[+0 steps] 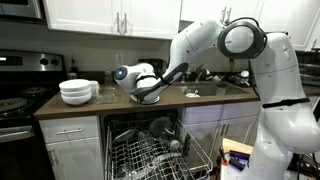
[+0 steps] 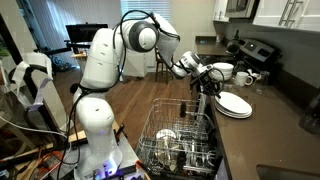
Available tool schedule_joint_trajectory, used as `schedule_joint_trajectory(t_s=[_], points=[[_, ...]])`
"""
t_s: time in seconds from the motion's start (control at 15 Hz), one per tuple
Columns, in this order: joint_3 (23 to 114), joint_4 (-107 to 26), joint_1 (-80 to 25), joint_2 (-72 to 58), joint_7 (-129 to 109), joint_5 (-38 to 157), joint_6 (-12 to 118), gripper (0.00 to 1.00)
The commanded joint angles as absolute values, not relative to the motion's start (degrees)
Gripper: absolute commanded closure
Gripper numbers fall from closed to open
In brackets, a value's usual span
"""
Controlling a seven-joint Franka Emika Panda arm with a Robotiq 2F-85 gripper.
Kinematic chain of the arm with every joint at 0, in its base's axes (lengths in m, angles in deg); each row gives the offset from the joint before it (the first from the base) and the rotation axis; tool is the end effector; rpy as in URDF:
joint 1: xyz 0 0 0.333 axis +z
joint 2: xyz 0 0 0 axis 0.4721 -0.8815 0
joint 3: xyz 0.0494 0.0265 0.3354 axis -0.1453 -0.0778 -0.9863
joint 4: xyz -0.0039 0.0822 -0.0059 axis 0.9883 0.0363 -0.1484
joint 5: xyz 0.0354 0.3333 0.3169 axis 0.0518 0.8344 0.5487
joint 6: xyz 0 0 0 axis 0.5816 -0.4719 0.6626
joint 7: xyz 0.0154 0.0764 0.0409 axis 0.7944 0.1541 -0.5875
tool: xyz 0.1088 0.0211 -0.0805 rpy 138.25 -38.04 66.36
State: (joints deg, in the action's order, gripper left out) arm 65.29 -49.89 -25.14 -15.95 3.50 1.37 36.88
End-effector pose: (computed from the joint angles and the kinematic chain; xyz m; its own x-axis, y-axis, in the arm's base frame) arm 0.7226 -0.0438 0.2779 0.9525 0.2775 -0.1255 0.2682 -0.5694 0.7771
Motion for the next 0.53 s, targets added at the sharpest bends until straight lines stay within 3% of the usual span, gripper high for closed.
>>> schedule_joint_trajectory(t_s=[0.0,0.33,0.47], points=[[65.1,-47.6,-25.5,-16.9,-0.4,4.0,35.0,0.87],[64.8,-47.2,-25.8,-16.8,-2.6,7.0,35.8,0.68],[64.9,-47.1,-25.7,-16.9,-3.2,8.3,35.7,0.69]])
